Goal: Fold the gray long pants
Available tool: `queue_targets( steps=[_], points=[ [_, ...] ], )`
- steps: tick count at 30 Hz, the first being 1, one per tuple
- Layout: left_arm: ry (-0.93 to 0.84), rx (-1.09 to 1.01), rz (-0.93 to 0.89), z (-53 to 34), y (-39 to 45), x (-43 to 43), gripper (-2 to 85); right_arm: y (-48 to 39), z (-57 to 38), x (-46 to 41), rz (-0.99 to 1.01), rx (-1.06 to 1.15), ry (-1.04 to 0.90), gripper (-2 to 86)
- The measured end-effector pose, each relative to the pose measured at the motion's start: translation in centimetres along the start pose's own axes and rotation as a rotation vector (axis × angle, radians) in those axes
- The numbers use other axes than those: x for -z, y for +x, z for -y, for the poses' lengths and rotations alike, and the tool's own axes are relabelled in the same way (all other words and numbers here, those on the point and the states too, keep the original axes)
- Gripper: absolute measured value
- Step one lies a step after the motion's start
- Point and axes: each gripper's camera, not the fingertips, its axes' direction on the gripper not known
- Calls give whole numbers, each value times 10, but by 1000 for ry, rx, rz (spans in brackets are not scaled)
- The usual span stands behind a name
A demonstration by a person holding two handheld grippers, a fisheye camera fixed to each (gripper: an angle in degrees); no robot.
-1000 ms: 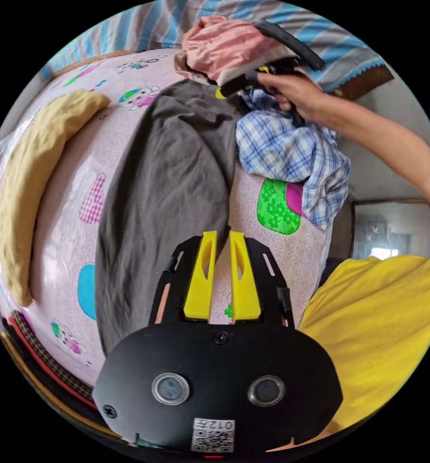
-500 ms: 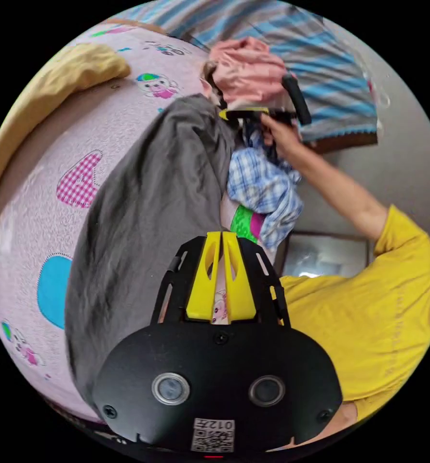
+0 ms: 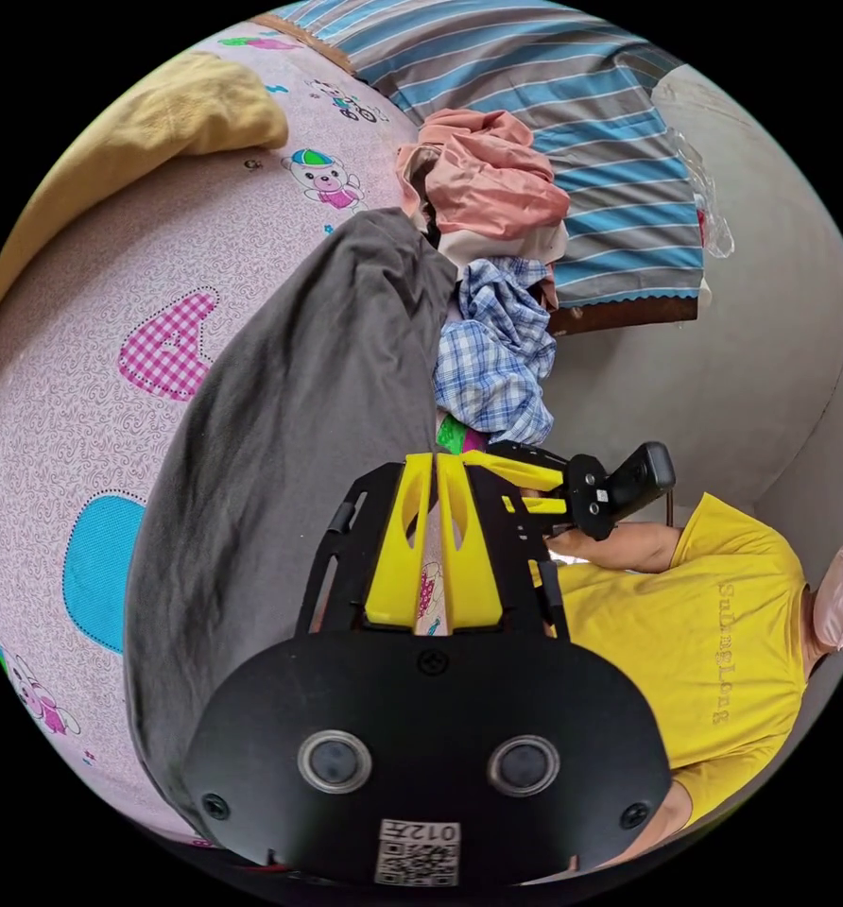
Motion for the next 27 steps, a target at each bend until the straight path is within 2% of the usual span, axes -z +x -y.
queue_targets(
  steps=[6, 11, 16, 19, 25, 27],
  points=[
    [-21, -30, 22, -3, 1, 3, 4, 3, 16, -2, -8, -137, -11, 93],
    [-65, -70, 36, -6, 3, -2, 4, 1, 21, 9, -69, -164, -23, 35],
    [-96, -102, 77, -12, 1, -4, 3, 14, 10, 16, -29, -188, -76, 13],
    [-30, -45, 189, -16, -8, 5, 4, 21, -8, 15, -20, -241, -129, 9],
    [-108, 56, 604, -16, -20, -12, 4, 43, -18, 9, 59, -390, -183, 6],
    [-137, 97, 658, -19, -28, -16, 4, 51, -19, 7, 41, -397, -211, 5]
  ],
)
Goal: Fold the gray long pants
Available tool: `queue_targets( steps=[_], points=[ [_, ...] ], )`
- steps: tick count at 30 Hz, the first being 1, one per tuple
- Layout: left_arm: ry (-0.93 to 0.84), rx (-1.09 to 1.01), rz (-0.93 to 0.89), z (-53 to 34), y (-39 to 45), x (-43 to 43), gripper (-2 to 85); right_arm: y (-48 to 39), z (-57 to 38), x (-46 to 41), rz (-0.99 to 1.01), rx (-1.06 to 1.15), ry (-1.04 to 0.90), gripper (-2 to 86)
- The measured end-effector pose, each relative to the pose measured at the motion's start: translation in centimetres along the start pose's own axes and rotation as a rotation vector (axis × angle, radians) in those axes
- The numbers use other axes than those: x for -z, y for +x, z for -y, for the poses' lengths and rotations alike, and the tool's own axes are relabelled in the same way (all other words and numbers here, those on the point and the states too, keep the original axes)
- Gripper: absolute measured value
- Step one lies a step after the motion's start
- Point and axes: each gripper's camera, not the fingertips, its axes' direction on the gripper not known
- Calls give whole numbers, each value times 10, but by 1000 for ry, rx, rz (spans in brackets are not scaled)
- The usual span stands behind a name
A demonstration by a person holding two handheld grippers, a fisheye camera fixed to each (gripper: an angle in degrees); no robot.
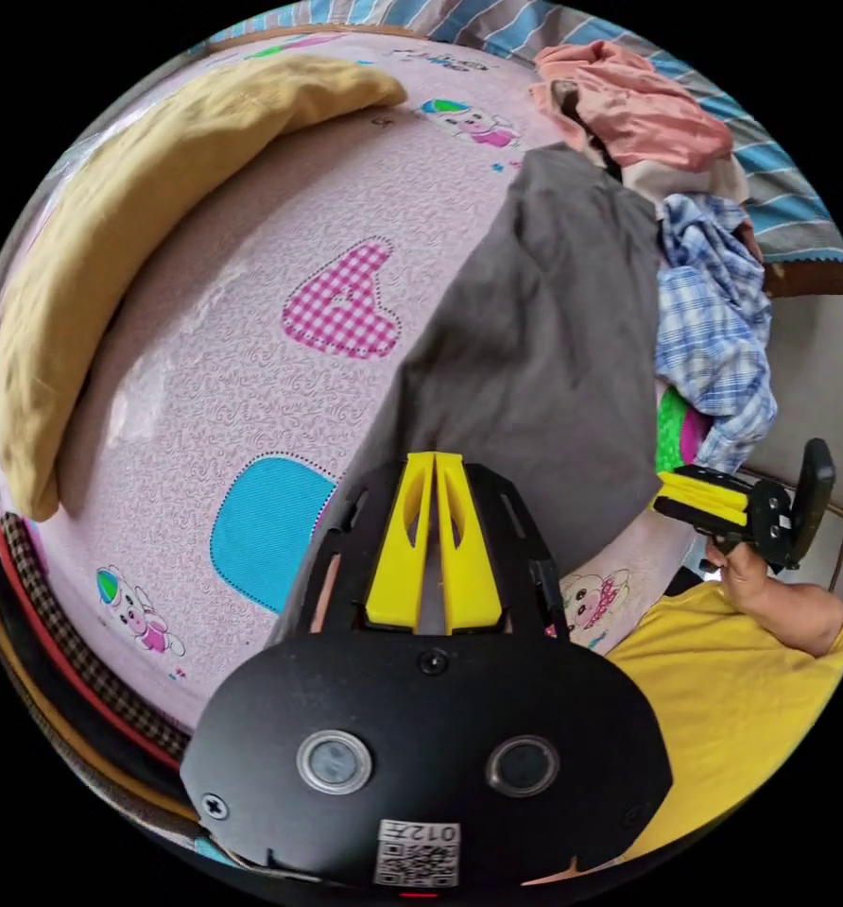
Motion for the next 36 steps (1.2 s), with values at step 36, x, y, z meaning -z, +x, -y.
queue_targets(
  steps=[36],
  points=[
    [56, 690, -79, -303, -107, 6, 6, 64, 233, 23, -233, 57, -85, 4]
  ],
)
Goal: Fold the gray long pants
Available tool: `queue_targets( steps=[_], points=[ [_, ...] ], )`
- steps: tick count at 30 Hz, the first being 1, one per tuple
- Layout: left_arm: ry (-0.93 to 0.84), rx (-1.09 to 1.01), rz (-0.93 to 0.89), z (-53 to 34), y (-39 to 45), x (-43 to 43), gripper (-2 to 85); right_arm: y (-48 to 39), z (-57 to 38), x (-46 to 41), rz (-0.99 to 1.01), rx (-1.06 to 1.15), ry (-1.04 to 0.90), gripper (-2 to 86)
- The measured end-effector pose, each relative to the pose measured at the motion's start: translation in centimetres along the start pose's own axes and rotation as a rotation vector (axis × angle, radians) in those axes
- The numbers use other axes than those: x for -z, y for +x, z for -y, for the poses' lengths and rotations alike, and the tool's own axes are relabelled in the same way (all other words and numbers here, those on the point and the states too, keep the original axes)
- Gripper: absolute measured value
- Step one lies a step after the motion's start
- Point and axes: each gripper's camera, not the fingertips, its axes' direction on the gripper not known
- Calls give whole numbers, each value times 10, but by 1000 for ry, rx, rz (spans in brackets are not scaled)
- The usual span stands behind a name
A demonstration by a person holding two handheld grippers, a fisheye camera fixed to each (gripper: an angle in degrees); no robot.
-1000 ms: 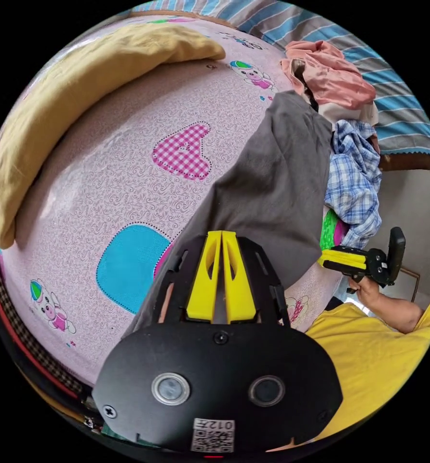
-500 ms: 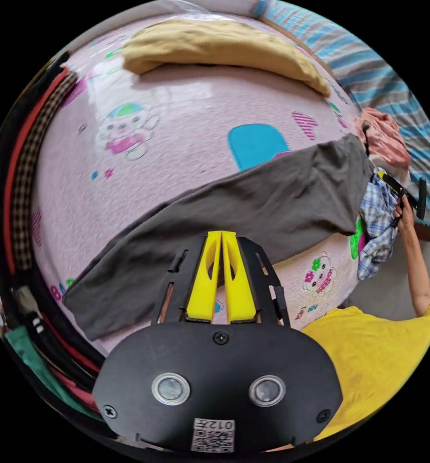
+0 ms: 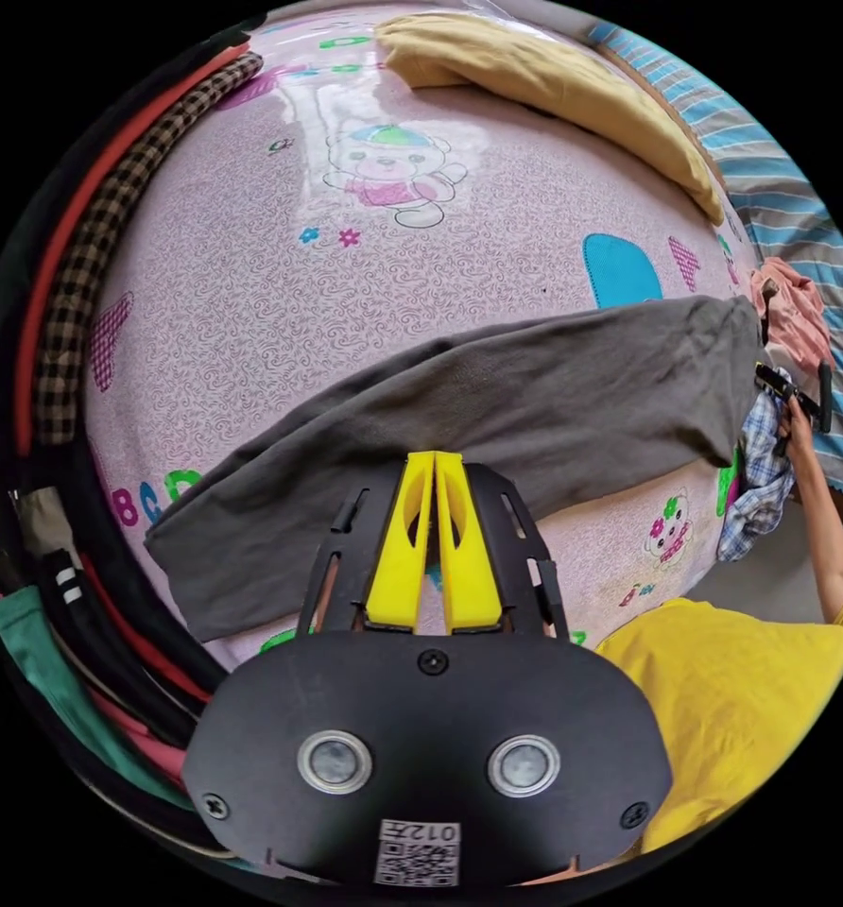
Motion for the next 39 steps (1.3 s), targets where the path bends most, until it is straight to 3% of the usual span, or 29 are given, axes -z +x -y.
queue_targets(
  steps=[10, 13, 16, 20, 24, 25, 28, 30, 33, 36, 39],
  points=[
    [-62, 20, -10, -35, -51, -10, 6, -64, -21, -8, -1, 271, -54, 6],
    [0, 17, 142, -38, -30, 7, 6, -48, -30, 18, 16, 214, 66, 7],
    [139, -80, 145, -30, 19, 27, 5, -30, -42, 37, 97, 179, 121, 7],
    [150, -334, -41, 10, 114, 12, 5, -43, -59, 23, -13, 299, -24, 7],
    [100, -558, 10, 37, 199, -18, 4, -42, -82, -19, -250, 428, -344, 5],
    [76, -604, 1, 44, 220, -28, 4, -36, -91, -22, -281, 481, -316, 5],
    [25, -657, -46, 58, 256, -49, 4, 0, -91, -17, -437, 353, -320, 4],
    [10, -652, -58, 64, 269, -59, 4, 21, -87, -7, -437, 267, -299, 3],
    [-16, -644, -53, 71, 283, -75, 4, 35, -81, 21, -381, 171, -166, 5],
    [-57, -637, -29, 76, 294, -92, 4, 10, -79, 58, -328, 168, 115, 13],
    [-82, -639, 0, 80, 303, -104, 4, -16, -72, 64, -101, 222, 218, 26]
  ],
)
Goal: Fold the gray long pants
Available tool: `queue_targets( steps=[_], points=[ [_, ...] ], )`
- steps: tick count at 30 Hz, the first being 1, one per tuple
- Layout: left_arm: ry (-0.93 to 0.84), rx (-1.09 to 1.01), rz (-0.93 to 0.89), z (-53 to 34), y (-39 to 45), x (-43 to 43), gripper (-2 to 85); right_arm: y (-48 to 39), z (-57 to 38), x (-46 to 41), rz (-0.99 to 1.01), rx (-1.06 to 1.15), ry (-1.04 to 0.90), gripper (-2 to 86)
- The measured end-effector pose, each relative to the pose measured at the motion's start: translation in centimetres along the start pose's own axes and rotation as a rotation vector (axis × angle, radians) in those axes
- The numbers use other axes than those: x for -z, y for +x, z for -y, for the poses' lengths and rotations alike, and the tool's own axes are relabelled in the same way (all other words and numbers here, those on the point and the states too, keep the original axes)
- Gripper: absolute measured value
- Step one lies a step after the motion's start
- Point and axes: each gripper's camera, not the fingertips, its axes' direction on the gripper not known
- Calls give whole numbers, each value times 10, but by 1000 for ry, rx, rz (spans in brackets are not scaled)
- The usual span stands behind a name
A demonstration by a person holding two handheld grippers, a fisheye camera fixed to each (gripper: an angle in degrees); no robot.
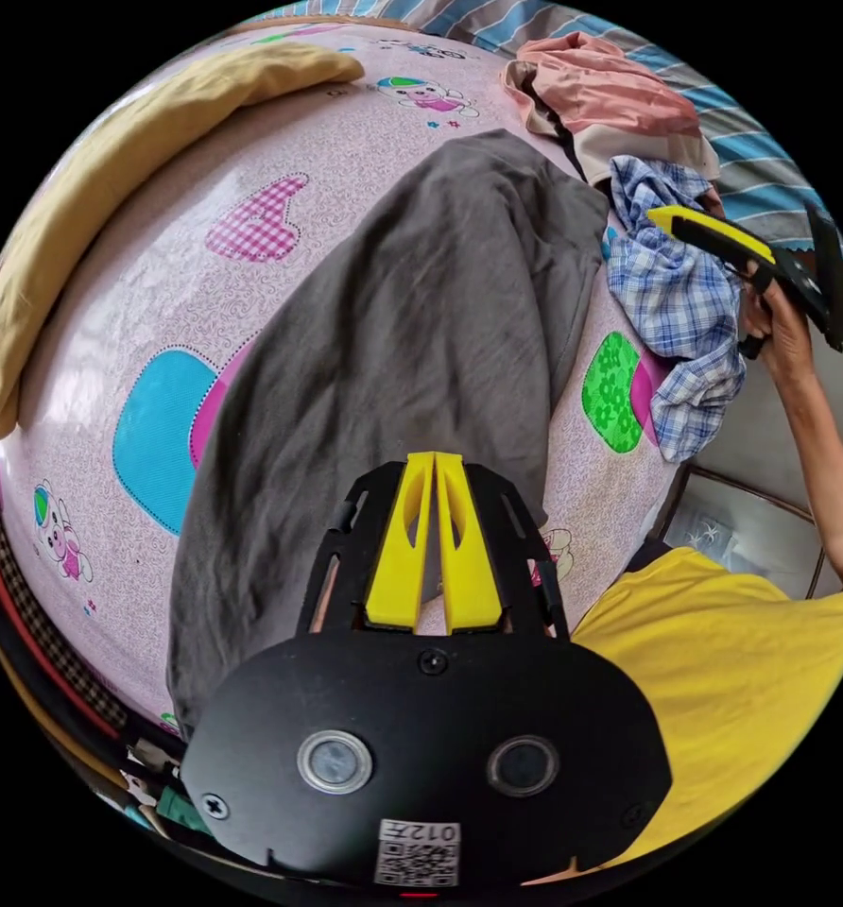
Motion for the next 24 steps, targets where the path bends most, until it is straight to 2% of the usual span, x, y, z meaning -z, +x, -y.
queue_targets(
  steps=[2, 5, 9, 12, 18, 23, 24],
  points=[
    [28, -1, 17, 12, 2, 3, 4, -7, 12, -28, 130, 3, -86, 51],
    [65, 0, 48, 38, 2, 13, 4, -9, 17, -58, 188, -5, -172, 65],
    [56, -25, 68, 72, 4, 11, 4, -13, 14, -83, 120, 25, -236, 38],
    [-28, -33, 110, 89, 6, -9, 4, -8, 10, -84, 127, 54, -198, 13],
    [-36, -53, 88, 85, 13, -23, 4, 39, -20, -43, 320, 61, -43, 2],
    [-81, -176, 55, 78, 37, -41, 4, 64, -41, -102, 360, 16, -224, 4],
    [-93, -199, 55, 78, 41, -44, 4, 65, -42, -102, 376, 13, -193, 5]
  ],
)
